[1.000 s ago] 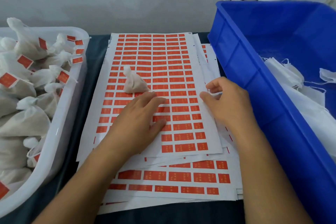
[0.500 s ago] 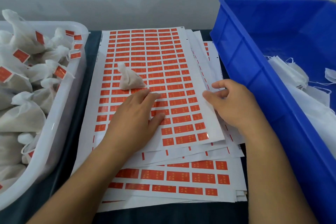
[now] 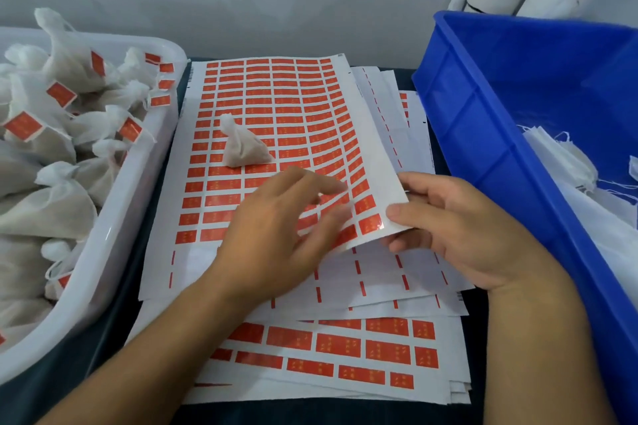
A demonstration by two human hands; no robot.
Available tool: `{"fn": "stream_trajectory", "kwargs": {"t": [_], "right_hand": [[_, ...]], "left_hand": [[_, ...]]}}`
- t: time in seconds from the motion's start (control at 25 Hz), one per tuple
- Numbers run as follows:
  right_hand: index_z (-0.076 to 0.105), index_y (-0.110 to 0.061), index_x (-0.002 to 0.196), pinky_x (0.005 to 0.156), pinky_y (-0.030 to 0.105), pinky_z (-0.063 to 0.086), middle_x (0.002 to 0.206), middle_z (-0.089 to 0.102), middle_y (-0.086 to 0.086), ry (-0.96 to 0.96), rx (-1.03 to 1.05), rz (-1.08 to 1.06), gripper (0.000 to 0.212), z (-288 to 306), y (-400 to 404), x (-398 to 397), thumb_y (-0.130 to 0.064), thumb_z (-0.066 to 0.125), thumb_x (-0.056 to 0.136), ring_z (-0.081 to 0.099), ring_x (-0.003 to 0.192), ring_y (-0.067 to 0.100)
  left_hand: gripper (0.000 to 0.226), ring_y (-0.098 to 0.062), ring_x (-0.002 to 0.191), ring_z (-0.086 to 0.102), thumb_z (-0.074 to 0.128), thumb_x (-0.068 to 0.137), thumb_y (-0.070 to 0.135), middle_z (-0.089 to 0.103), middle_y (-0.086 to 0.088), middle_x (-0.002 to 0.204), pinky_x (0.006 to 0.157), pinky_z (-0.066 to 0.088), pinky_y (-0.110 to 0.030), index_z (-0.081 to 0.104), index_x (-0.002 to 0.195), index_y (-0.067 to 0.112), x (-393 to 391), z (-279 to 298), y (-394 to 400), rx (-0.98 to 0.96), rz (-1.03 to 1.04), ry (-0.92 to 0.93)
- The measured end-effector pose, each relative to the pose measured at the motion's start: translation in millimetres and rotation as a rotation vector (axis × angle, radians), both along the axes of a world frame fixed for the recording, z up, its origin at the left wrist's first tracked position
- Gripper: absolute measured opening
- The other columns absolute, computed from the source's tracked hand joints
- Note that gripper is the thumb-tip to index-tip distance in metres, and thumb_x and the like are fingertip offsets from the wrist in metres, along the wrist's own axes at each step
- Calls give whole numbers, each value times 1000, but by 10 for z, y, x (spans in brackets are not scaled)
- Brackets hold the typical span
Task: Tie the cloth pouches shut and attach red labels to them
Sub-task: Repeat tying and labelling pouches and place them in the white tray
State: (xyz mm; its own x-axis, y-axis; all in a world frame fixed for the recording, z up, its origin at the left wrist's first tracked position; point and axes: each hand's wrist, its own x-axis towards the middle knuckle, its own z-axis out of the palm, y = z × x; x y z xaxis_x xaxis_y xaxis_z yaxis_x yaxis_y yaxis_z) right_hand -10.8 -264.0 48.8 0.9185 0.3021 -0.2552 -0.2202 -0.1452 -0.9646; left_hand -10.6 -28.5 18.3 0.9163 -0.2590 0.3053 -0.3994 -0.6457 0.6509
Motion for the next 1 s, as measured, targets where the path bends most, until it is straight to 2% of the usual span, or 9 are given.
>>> {"fn": "stream_trajectory", "kwargs": {"t": [0.08, 0.16, 0.36, 0.52, 0.6, 0.72, 0.84, 1.0], "right_hand": [[65, -26, 128, 79, 29, 62, 119, 75, -1, -65, 41, -35, 48, 10, 50, -9, -35, 73, 81, 74, 108, 22], [65, -26, 129, 83, 32, 62, 118, 75, 0, -98, 71, -74, 49, 2, 112, -6, -35, 73, 82, 74, 108, 23], [59, -25, 131, 76, 27, 62, 112, 78, 5, -102, 166, -136, 51, 6, 267, 6, -31, 74, 83, 76, 102, 26], [61, -24, 118, 73, 25, 62, 103, 80, 2, -120, 90, -183, 48, 1, 340, 6, -39, 76, 76, 77, 96, 21], [60, -23, 114, 73, 24, 61, 100, 80, 0, -122, 50, -178, 46, -4, 366, 2, -41, 76, 75, 78, 95, 19], [59, -21, 112, 70, 22, 61, 97, 81, -2, -124, 4, -170, 40, -19, 411, 0, -37, 76, 80, 78, 90, 18], [59, -24, 110, 68, 22, 61, 94, 80, -7, -151, -63, -189, 39, -40, 448, 3, -39, 76, 79, 78, 86, 15], [60, -26, 109, 71, 23, 62, 94, 80, -8, -159, -88, -196, 45, -55, 485, -3, -48, 73, 72, 78, 86, 13]], "left_hand": [[39, -1, 101, 63, 53, 95, 63, 66, 21, 117, 79, 59, -25, 68, 120, 36, -68, 26, -32, -35, -69, -92], [42, -2, 102, 64, 58, 93, 60, 69, 15, 116, 81, 59, -24, 71, 121, 31, -86, 32, -34, -31, -53, -165], [35, -3, 94, 64, 71, 91, 45, 71, 9, 113, 74, 58, -21, 74, 119, 26, -76, 66, -13, -51, 6, -230], [34, 2, 85, 63, 62, 92, 51, 74, 15, 107, 69, 55, -13, 77, 114, 29, -112, 118, -30, -26, 39, -135], [38, 1, 81, 65, 58, 93, 55, 75, 16, 102, 67, 56, -16, 79, 111, 30, -113, 139, -24, -15, 43, -115], [33, -2, 77, 66, 62, 92, 49, 77, 11, 95, 63, 58, -22, 82, 103, 26, -93, 142, 0, 70, 56, -185], [27, -7, 69, 68, 65, 91, 41, 78, 6, 87, 58, 51, -18, 83, 94, 21, -86, 120, -16, 197, 53, -285], [26, -5, 62, 63, 61, 93, 38, 74, 10, 79, 52, 52, -19, 81, 88, 22, -80, 109, -29, 172, 63, -227]]}}
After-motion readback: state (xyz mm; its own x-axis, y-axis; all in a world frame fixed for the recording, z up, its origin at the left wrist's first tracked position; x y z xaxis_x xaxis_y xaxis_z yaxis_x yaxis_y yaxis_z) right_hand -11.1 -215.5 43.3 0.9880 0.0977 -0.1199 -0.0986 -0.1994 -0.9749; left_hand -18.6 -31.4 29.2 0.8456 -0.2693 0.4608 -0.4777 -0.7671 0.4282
